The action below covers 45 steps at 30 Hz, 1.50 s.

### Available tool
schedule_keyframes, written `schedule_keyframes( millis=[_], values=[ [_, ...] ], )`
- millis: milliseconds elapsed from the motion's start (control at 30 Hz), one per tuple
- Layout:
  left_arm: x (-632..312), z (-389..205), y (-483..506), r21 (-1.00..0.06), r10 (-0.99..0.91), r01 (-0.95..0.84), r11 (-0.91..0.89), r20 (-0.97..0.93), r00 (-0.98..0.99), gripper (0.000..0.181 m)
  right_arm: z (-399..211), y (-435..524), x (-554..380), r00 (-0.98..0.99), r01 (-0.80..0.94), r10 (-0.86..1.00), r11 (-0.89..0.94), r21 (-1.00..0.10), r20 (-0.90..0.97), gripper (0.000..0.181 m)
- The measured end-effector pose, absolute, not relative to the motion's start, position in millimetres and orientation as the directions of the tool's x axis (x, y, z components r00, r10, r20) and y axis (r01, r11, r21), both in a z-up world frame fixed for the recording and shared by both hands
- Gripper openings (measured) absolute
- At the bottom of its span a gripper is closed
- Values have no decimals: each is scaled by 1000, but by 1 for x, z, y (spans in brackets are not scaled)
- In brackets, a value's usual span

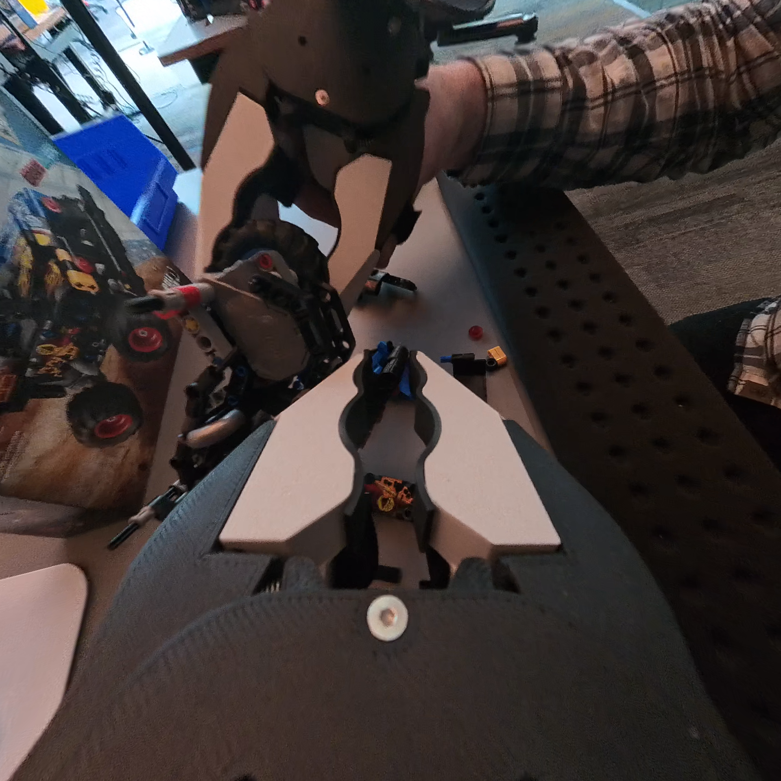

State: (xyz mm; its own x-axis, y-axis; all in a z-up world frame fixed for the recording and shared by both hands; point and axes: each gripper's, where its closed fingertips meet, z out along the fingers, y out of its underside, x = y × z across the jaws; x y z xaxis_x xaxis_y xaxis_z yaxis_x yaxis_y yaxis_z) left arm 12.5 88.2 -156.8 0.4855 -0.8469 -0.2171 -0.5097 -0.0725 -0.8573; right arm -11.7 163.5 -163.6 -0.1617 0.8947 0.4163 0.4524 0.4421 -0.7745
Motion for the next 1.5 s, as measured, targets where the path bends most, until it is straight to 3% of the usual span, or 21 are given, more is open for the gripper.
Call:
schedule_keyframes(
  millis=[133,167,233,267,367,400,467,567,700,900,1167,1300,1500],
  values=[
    [-5,-96,83,-907,-766,-421,20,-285,576,47,-167,167,-9,-169,491,829,539,-684,533,62],
    [-9,-87,88,-896,-723,-442,38,-330,607,57,-167,167,-9,-168,496,818,553,-670,551,63],
    [-15,-105,108,-812,-642,-580,-61,-413,646,94,-165,163,-13,-178,496,792,585,-642,584,63],
    [-15,-119,117,-777,-629,-619,-118,-424,652,99,-165,159,-14,-191,493,776,606,-624,602,63],
    [-11,-148,127,-759,-678,-622,-192,-355,643,71,-166,148,-20,-239,479,690,696,-535,683,62],
    [-5,-157,122,-752,-724,-625,-209,-311,616,51,-169,144,-22,-259,480,664,719,-503,701,63],
    [-7,-173,118,-698,-748,-682,-216,-331,576,42,-181,138,-23,-303,487,644,738,-467,702,62],
    [-10,-177,117,-749,-746,-627,-213,-290,600,41,-190,133,-25,-317,471,697,705,-530,643,62],
    [-9,-178,115,-766,-751,-609,-207,-274,601,41,-190,131,-24,-338,447,689,717,-534,642,61],
    [-6,-183,120,-759,-747,-621,-195,-296,596,41,-199,128,-14,-305,555,891,453,-698,335,61],
    [0,-185,120,-782,-762,-597,-177,-275,586,41,-194,139,-8,-317,511,662,722,-466,679,60],
    [2,-185,120,-792,-770,-587,-167,-267,579,41,-199,128,-3,-314,524,882,469,-711,351,59],
    [8,-188,117,-810,-794,-564,-160,-233,561,33,-207,123,7,-302,566,902,430,-703,309,59]
  ],
)
